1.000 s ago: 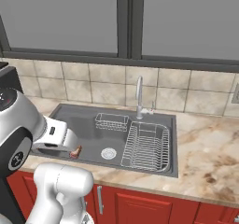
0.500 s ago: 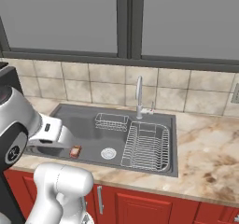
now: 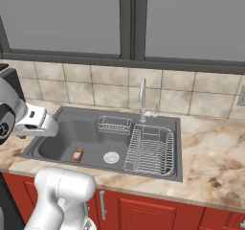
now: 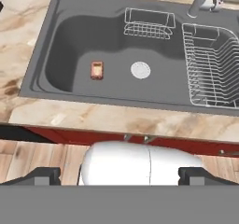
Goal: Pick up the bar soap and dish brush from the sink, and place them back in the cabinet, and close the cabinet doors.
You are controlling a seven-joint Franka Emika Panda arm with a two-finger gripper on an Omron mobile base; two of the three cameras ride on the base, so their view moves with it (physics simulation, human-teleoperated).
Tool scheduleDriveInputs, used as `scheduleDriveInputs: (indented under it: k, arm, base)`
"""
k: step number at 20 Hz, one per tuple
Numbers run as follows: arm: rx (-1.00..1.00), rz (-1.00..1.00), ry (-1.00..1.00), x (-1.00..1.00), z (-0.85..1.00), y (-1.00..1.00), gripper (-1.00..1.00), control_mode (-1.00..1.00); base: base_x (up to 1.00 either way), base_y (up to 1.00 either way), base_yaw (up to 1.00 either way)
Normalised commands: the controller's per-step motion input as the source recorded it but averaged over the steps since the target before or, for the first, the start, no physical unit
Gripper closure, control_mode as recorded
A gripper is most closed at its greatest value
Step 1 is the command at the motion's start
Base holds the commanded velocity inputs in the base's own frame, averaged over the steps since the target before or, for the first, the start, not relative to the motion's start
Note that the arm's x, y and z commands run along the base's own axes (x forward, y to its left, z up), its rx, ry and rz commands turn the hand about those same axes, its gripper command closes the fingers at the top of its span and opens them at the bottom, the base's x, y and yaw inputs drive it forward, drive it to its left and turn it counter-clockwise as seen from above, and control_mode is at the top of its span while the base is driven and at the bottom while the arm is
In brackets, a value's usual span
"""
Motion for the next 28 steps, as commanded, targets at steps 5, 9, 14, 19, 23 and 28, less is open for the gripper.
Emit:
scheduleDriveInputs:
  k: [5, 9, 14, 19, 23, 28]
  arm:
    - [0.00, 0.00, 0.06, 0.50, -0.14, 0.23, -1.00, -1.00]
    - [0.02, 0.00, 0.04, 0.41, -0.18, 0.01, -1.00, -1.00]
    - [0.01, 0.01, 0.01, 0.36, -0.39, 0.00, -1.00, -1.00]
    - [0.04, 0.01, 0.00, 0.34, -0.53, 0.00, -1.00, -1.00]
    - [0.05, 0.01, 0.00, 0.19, -0.45, 0.00, -1.00, -1.00]
    - [0.03, 0.00, 0.00, 0.20, -0.45, 0.00, -1.00, -1.00]
  base:
    - [0.00, 0.00, 0.00]
    - [0.00, 0.00, 0.00]
    - [0.00, 0.00, 0.00]
    - [0.00, 0.00, 0.00]
    - [0.00, 0.00, 0.00]
    - [0.00, 0.00, 0.00]
